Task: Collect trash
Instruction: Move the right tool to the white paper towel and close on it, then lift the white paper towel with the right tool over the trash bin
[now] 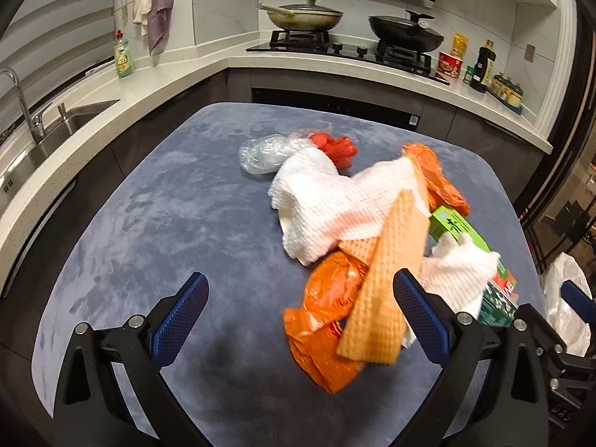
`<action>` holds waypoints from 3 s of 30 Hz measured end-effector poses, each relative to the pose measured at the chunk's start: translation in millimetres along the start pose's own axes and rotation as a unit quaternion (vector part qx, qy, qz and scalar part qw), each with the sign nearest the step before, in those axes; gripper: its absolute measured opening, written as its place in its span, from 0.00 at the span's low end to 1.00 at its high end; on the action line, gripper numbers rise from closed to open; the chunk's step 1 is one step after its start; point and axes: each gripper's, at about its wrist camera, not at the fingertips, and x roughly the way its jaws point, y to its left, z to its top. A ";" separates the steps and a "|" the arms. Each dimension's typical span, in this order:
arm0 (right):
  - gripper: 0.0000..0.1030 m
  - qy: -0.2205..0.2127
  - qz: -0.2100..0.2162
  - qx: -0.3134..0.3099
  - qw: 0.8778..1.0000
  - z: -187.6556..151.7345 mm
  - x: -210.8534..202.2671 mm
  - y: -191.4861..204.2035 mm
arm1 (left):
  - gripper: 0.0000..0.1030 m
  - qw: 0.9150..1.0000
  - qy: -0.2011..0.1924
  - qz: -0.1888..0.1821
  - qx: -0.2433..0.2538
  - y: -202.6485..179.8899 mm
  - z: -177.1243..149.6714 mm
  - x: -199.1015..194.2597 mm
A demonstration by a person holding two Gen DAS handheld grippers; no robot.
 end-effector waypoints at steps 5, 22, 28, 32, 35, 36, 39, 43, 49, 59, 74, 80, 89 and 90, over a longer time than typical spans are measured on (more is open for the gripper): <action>0.73 0.012 0.015 -0.006 1.000 11.6 23.7 17.8 | 0.92 1.000 0.004 0.001 -0.007 11.5 9.5 15.1; 0.08 0.021 0.032 0.000 0.999 21.7 39.0 20.5 | 0.72 0.999 0.018 -0.039 -0.023 10.8 38.5 70.6; 0.08 0.000 0.032 0.009 0.999 31.0 20.6 14.5 | 0.25 0.998 0.028 -0.061 -0.016 6.9 36.5 71.8; 0.08 -0.018 0.030 0.015 0.999 37.1 6.2 8.3 | 0.09 0.998 0.020 -0.066 -0.014 6.8 35.6 58.9; 0.08 -0.027 0.028 0.019 0.999 39.0 -2.6 4.2 | 0.06 0.997 0.006 -0.072 -0.012 6.5 36.5 43.2; 0.08 -0.031 0.027 0.021 0.999 39.7 -6.0 2.2 | 0.05 0.997 0.002 -0.073 -0.010 6.2 37.7 40.1; 0.08 -0.041 0.023 0.027 0.999 40.0 -17.6 -6.0 | 0.04 0.997 -0.010 -0.076 -0.005 4.4 38.6 24.2; 0.08 -0.054 0.017 0.038 0.998 39.4 -35.3 -19.0 | 0.03 0.997 -0.020 -0.081 -0.006 4.2 41.3 4.7; 0.08 -0.078 0.004 0.065 0.995 38.2 -63.6 -45.7 | 0.03 0.994 -0.051 -0.093 -0.002 -2.4 52.3 -35.8; 0.08 -0.118 -0.034 0.110 0.986 23.6 -112.9 -102.8 | 0.02 0.985 -0.103 -0.134 0.034 -48.7 74.5 -95.9; 0.08 -0.128 -0.110 0.199 0.965 -28.4 -153.8 -207.3 | 0.02 0.959 -0.110 -0.238 0.104 -170.3 62.7 -139.9; 0.08 -0.116 -0.141 0.237 0.954 -58.4 -161.3 -251.2 | 0.02 0.949 -0.095 -0.270 0.132 -227.0 46.1 -144.3; 0.08 -0.103 -0.151 0.250 0.951 -80.0 -162.0 -273.0 | 0.02 0.948 -0.076 -0.270 0.149 -246.5 24.1 -139.8; 0.08 -0.102 -0.149 0.250 0.951 -80.4 -160.3 -272.4 | 0.02 0.950 -0.073 -0.264 0.149 -244.5 22.1 -136.4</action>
